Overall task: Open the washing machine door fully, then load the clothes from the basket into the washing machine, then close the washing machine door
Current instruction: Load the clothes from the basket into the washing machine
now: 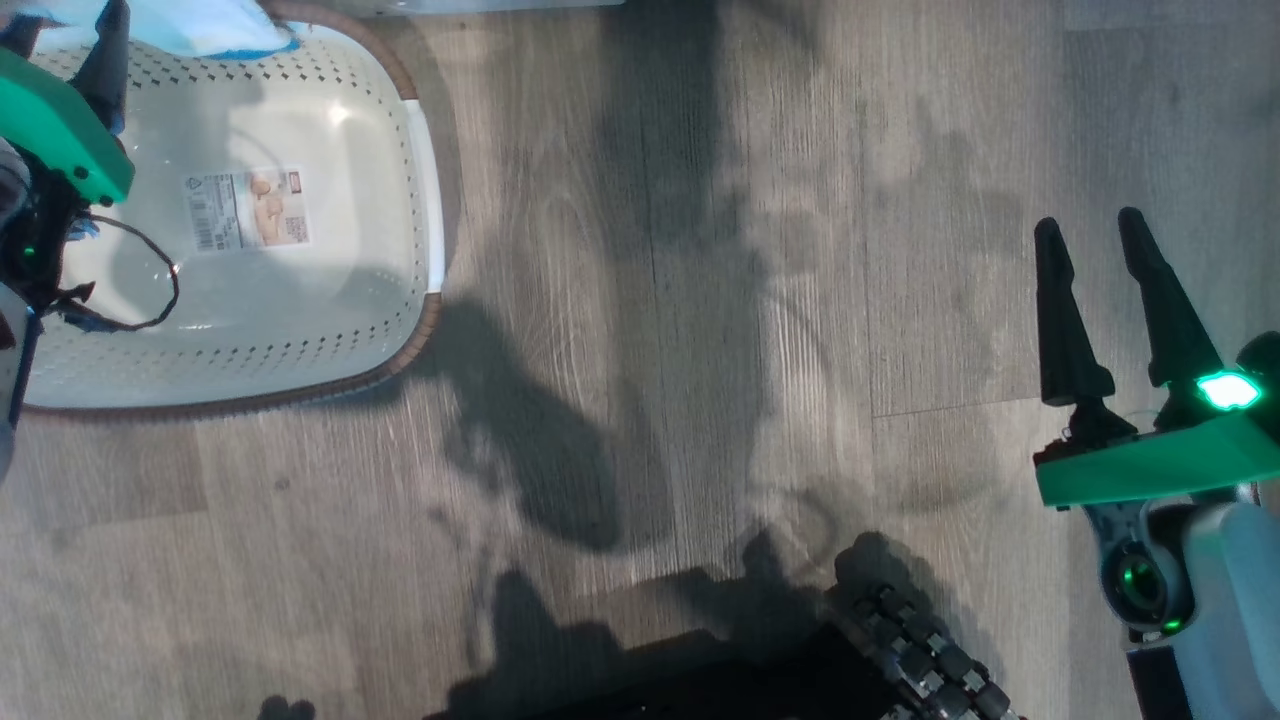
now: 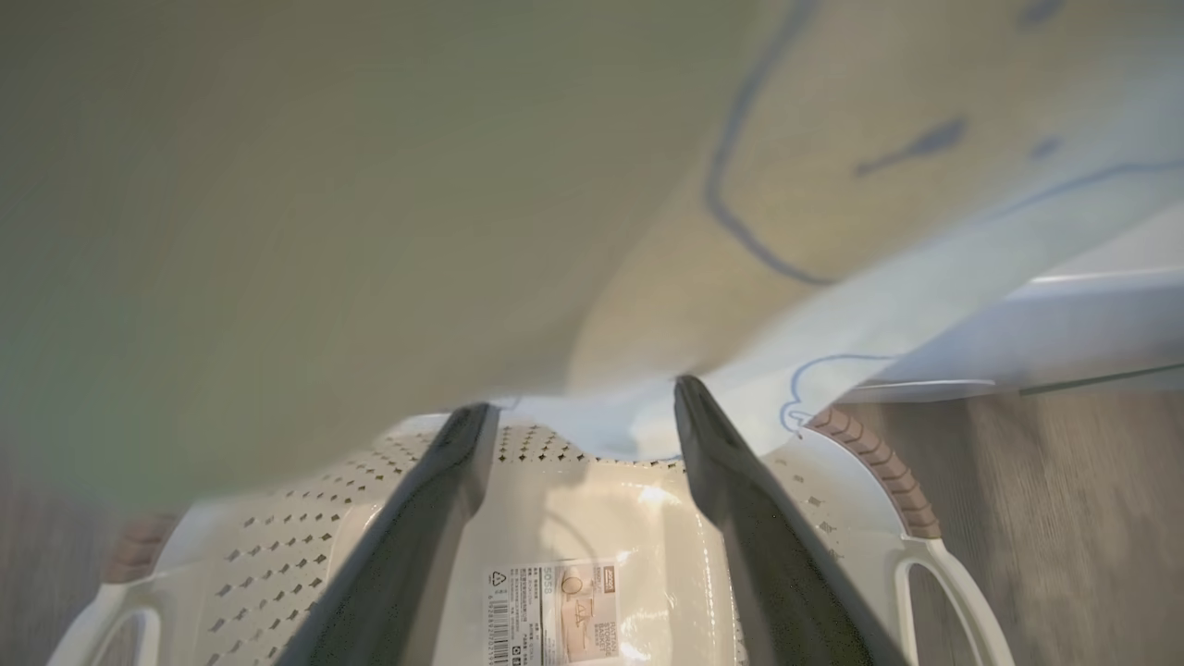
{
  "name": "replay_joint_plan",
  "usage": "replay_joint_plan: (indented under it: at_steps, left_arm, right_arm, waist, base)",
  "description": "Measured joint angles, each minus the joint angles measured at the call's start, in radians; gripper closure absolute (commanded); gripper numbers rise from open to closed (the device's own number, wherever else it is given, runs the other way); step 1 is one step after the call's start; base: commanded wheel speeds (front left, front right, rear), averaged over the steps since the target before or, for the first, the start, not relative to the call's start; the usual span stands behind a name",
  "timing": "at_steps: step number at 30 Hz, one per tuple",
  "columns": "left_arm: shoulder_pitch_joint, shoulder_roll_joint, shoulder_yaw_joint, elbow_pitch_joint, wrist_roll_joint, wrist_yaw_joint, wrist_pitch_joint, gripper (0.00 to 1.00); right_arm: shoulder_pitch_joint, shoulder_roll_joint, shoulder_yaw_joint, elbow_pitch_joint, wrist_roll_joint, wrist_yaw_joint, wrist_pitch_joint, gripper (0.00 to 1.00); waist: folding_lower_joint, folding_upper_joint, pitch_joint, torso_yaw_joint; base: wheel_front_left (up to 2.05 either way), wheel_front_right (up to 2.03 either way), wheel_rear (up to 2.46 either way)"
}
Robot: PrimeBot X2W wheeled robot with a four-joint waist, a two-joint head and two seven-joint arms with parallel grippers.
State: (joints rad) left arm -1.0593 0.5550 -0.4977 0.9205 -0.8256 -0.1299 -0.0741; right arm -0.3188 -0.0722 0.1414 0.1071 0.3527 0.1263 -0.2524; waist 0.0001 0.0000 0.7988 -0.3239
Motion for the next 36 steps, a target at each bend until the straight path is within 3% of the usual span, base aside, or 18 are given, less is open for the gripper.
replay_joint_plan:
  at_steps: [4, 5, 6, 7, 8, 9, 19, 36]
  left_arm:
    - [-0.010, 0.011, -0.067, -0.018, -0.007, 0.000, -0.048, 0.00]
    - [-0.010, 0.014, -0.087, -0.028, -0.013, 0.000, -0.058, 0.05]
    - [-0.010, 0.014, -0.102, -0.035, -0.020, 0.000, -0.067, 0.36]
    - [-0.010, 0.017, -0.121, -0.042, -0.029, 0.000, -0.075, 0.61]
    - [-0.010, 0.020, -0.140, -0.050, -0.037, 0.000, -0.078, 0.94]
    - [-0.010, 0.025, -0.160, -0.058, -0.043, 0.000, -0.088, 1.00]
    - [0.002, 0.059, -0.251, -0.119, -0.105, 0.000, -0.168, 1.00]
    - [0.052, 0.162, -0.209, -0.354, -0.144, 0.001, -0.150, 1.00]
  right_arm:
    - [-0.008, 0.000, 0.000, 0.000, -0.001, 0.000, 0.000, 0.00]
    - [-0.009, -0.001, 0.000, 0.000, -0.001, 0.000, 0.000, 0.00]
    - [-0.011, -0.002, 0.000, 0.000, -0.003, 0.000, 0.000, 0.00]
    - [-0.013, -0.003, 0.000, 0.000, -0.003, 0.000, 0.000, 0.00]
    - [-0.014, -0.004, 0.000, 0.001, -0.004, 0.000, 0.000, 0.00]
    - [-0.014, -0.005, 0.000, 0.001, -0.004, 0.000, 0.000, 0.00]
    - [-0.012, -0.008, 0.001, 0.013, -0.007, 0.000, 0.000, 0.00]
    - [0.030, -0.008, 0.006, 0.034, -0.007, 0.000, 0.000, 0.00]
  waist:
    - [0.0000, 0.0000, 0.001, 0.003]
    - [0.0000, 0.0000, 0.000, 0.004]
    - [0.0000, 0.0000, -0.002, 0.005]
    - [0.0000, 0.0000, -0.003, 0.006]
    - [0.0000, 0.0000, -0.006, 0.007]
    - [0.0000, 0.0000, -0.009, 0.008]
    - [-0.0002, 0.0000, -0.057, 0.014]
    - [-0.0002, 0.0001, -0.209, 0.050]
  base:
    - [0.00, 0.00, 0.00]
    - [0.00, 0.00, 0.00]
    - [0.00, 0.00, 0.00]
    - [0.00, 0.00, 0.00]
    - [0.00, 0.00, 0.00]
    - [0.00, 0.00, 0.00]
    - [0.00, 0.00, 0.00]
    - [0.00, 0.00, 0.00]
